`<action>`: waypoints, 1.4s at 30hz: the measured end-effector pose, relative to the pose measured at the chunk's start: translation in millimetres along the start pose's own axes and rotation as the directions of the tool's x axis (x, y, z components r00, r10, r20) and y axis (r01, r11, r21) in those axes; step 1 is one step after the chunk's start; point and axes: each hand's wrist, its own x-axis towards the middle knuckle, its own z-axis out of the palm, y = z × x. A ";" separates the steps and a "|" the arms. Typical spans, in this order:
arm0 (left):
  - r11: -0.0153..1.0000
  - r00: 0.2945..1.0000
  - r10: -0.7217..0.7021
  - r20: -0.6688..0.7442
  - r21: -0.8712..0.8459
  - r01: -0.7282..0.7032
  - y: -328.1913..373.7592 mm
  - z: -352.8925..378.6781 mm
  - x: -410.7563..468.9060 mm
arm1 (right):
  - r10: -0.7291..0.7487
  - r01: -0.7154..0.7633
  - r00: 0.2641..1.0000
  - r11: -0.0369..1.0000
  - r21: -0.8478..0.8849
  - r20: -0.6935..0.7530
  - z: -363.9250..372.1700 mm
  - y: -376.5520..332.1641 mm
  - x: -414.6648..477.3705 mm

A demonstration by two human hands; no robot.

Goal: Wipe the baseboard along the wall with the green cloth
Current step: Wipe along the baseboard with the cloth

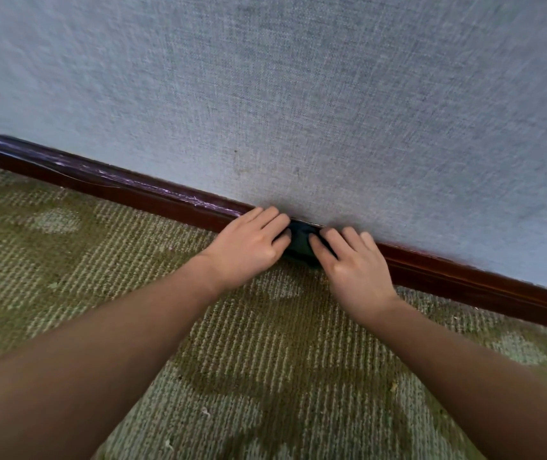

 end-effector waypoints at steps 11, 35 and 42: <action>0.958 0.968 -0.234 0.087 -0.150 0.245 7.9 -4.5 0.7 | 0.056 -0.056 0.998 0.997 0.052 -0.007 9.8 -5.4 -4.9; 0.907 0.923 -0.380 0.063 -0.172 0.385 -13.6 -3.4 -27.8 | 0.096 -0.103 0.995 0.960 0.259 0.038 9.1 -33.8 27.3; 0.952 0.953 -0.292 0.079 -0.073 0.297 -20.8 -8.0 -30.0 | 0.090 -0.110 0.992 0.956 0.273 0.085 6.1 -41.3 34.7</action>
